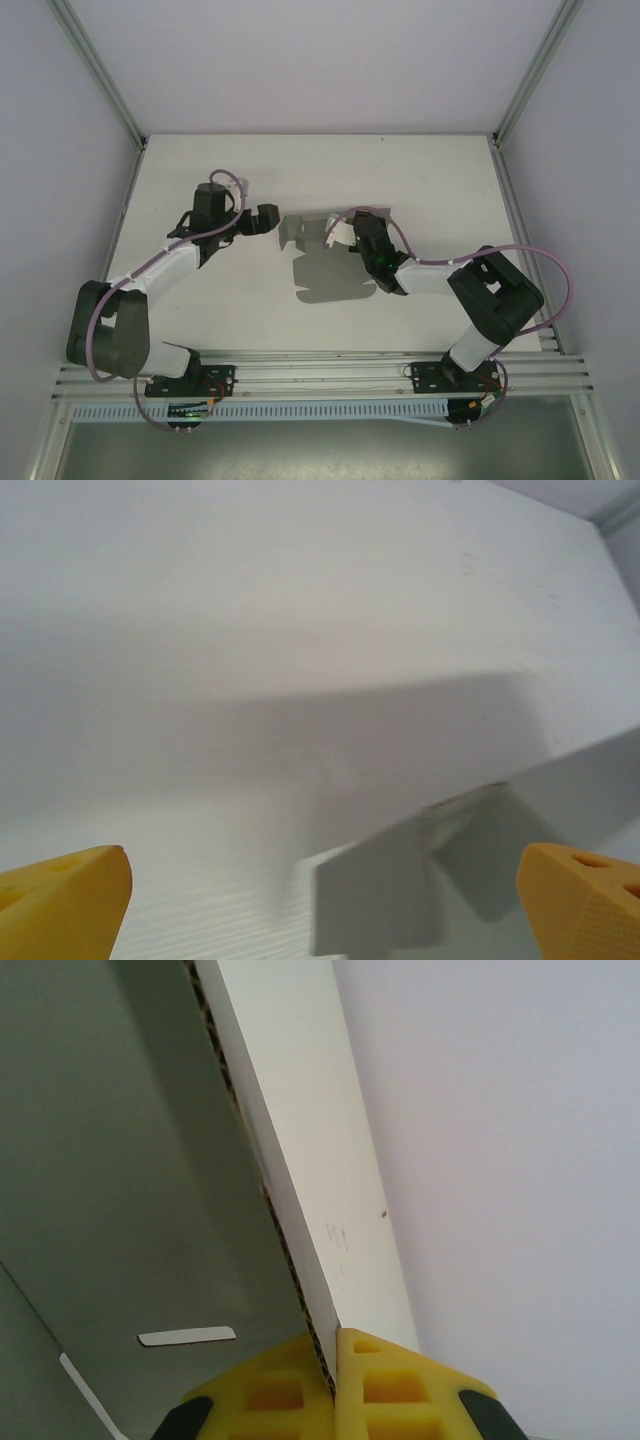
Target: Assemble paper box
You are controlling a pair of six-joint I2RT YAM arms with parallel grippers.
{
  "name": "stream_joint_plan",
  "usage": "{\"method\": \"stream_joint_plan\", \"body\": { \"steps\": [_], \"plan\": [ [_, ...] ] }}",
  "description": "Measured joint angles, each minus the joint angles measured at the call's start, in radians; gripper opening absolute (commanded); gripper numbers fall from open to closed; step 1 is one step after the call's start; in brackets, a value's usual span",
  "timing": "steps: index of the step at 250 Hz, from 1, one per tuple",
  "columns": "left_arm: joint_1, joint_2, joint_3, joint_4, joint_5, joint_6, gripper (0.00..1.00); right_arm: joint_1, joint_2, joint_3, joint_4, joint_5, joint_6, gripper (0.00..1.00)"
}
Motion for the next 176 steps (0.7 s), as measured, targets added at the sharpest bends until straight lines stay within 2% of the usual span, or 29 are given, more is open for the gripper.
{"method": "stream_joint_plan", "body": {
  "steps": [27, 52, 83, 105, 129, 176],
  "plan": [
    [0.058, 0.043, -0.022, 0.001, -0.014, -0.039, 0.99, 0.0, 0.0, 0.0, 0.0, -0.003, 0.001, 0.0],
    [0.087, 0.163, 0.011, 0.002, -0.008, -0.041, 0.98, 0.0, 0.0, -0.001, -0.003, -0.01, 0.002, 0.0],
    [0.089, 0.338, 0.114, 0.0, 0.079, -0.007, 0.99, 0.0, -0.002, -0.006, -0.005, -0.016, 0.005, 0.0],
    [0.082, 0.407, 0.162, 0.016, 0.165, 0.031, 0.98, 0.0, -0.004, -0.006, -0.008, -0.021, 0.006, 0.0],
    [0.059, 0.438, 0.196, 0.021, 0.248, 0.082, 0.93, 0.0, -0.004, -0.006, -0.011, -0.02, 0.008, 0.0],
    [-0.03, 0.436, 0.173, 0.04, 0.325, 0.163, 0.8, -0.005, -0.004, -0.005, -0.011, -0.003, 0.012, 0.0]
  ]
}}
